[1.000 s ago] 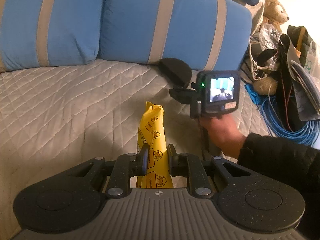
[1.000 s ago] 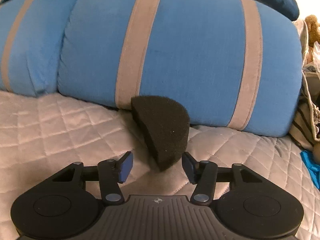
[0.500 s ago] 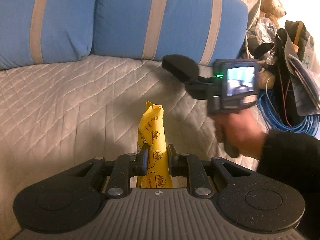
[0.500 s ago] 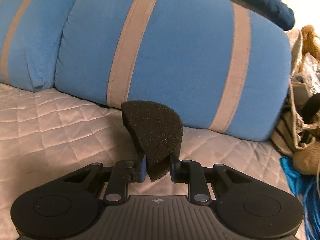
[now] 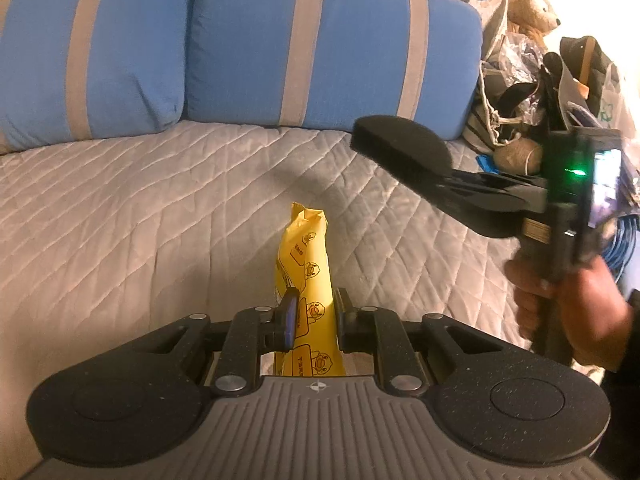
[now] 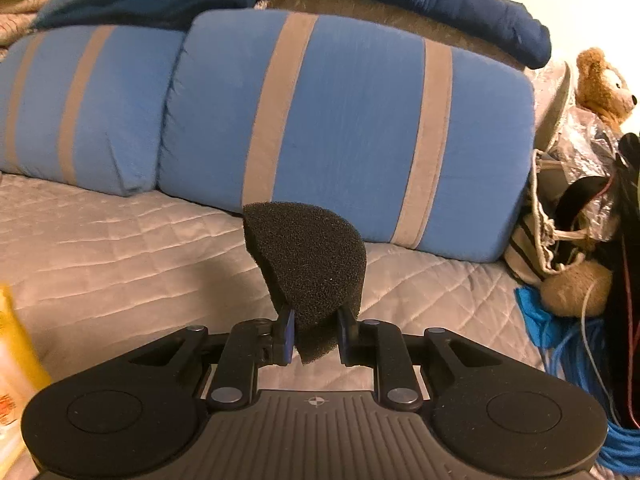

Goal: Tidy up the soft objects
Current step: 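Carry the yellow packet and black sponge in both tools over the cardboard box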

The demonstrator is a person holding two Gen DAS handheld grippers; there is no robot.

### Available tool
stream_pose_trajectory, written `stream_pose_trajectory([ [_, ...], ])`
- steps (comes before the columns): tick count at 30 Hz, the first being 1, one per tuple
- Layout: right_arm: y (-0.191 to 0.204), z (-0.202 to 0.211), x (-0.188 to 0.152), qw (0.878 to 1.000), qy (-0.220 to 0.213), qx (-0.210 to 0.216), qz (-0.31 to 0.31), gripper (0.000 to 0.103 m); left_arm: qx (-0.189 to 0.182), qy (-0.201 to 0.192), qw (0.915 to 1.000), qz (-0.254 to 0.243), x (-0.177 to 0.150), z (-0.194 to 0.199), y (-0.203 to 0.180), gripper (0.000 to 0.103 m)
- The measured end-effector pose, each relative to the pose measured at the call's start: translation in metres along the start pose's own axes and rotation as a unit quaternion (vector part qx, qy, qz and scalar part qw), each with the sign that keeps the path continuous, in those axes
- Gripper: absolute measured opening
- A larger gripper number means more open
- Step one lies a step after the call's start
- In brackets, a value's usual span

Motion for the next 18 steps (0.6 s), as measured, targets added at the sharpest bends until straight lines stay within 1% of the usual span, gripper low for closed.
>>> stream_pose_trajectory([
  [6,0.002,0.056,-0.01,1.0,-0.005,0.013,0.007,0.023,-0.006,-0.012,0.9999,0.009,-0.015,0.02,0.0,0.018],
  [12,0.007,0.117,-0.027,1.0,-0.005,0.026,0.009,0.023,-0.012,-0.019,0.9996,0.018,-0.036,0.044,-0.004,0.018],
  [18,0.012,0.168,-0.05,0.999,0.001,0.043,0.007,0.023,-0.02,-0.021,0.9996,0.005,-0.066,0.069,-0.017,0.018],
])
Point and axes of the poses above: each gripper's, at about its wrist camera, not at the fingertips, and z roughly against the way its jaws point, y to its left, x to its top, the point moved 3 cm from there along -z, roughly the way its jaws point, and after that the axes turned 6 degrees about z, right-handed, at the moved point
